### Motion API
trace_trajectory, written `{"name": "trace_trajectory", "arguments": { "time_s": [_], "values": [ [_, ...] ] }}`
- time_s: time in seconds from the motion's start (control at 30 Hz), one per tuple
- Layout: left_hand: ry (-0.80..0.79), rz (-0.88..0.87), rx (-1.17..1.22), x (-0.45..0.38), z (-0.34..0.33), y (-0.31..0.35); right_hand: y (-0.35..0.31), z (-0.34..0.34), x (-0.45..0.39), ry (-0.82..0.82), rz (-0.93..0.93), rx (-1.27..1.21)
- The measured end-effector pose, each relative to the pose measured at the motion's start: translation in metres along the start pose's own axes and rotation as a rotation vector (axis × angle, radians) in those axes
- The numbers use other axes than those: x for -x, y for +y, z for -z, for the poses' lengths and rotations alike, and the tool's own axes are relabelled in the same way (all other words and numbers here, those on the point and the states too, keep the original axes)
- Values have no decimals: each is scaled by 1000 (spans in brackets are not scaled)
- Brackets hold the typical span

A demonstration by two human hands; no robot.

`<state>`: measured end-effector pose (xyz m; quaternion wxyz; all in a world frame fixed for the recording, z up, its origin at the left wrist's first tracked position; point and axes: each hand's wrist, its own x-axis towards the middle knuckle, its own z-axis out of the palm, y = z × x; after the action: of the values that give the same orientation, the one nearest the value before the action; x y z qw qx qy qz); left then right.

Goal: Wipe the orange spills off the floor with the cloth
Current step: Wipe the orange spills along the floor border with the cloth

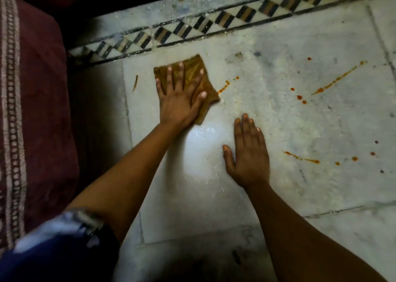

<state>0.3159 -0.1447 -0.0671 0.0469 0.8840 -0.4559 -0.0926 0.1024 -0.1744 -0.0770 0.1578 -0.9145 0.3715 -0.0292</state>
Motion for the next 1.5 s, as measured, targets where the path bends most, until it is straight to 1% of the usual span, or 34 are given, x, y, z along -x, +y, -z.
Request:
{"name": "trace_trajectory", "arguments": {
  "time_s": [0.1,0.17,0.27,0.37,0.43,0.5,0.6,0.67,0.73,0.77,0.83,0.9,0.97,1.03,1.1,1.17,1.2,1.27,1.33,1.43,1.5],
  "values": [
    [-16,-110,-35,50,-6,-9,-1,2,0,3,-3,-7],
    [-33,-152,-57,53,-6,-19,0,1,0,6,-19,-9],
    [-15,-108,-49,13,0,-20,-1,0,0,24,-48,-9],
    [-14,-68,3,-52,6,4,-1,0,1,28,-63,0],
    [-37,-94,35,-88,11,33,-1,1,1,25,-86,9],
    [-49,-153,42,-98,12,64,-1,0,1,33,-114,8],
    [-28,-314,70,-61,4,82,-2,0,1,31,-138,19],
    [12,-431,30,-28,-2,65,-2,1,1,19,-144,22],
    [17,-473,-50,-14,-5,36,-1,1,1,10,-146,8],
    [15,-454,-66,-19,-4,23,-2,1,1,14,-144,-3],
    [23,-339,-77,-47,-2,17,0,-1,2,29,-139,-13],
    [7,-194,-82,-87,2,30,0,-1,2,27,-130,-14],
    [-9,-115,-96,-113,2,55,0,-2,2,20,-129,-10],
    [-3,-113,-79,-105,-2,79,0,-3,3,10,-139,-4],
    [10,-217,-61,-67,-10,86,0,-2,2,7,-146,-4],
    [12,-357,-70,-22,-14,67,0,-1,1,17,-145,-6],
    [16,-388,-84,-3,-16,51,0,-2,1,23,-141,-9],
    [30,-345,-85,12,-12,17,0,-1,1,34,-134,-21],
    [33,-237,-56,-5,-6,-2,0,-1,1,50,-130,-43],
    [29,-65,-58,-59,0,13,1,-3,3,71,-119,-60],
    [13,-12,-71,-91,2,36,0,-2,4,89,-112,-65]
  ]
}}
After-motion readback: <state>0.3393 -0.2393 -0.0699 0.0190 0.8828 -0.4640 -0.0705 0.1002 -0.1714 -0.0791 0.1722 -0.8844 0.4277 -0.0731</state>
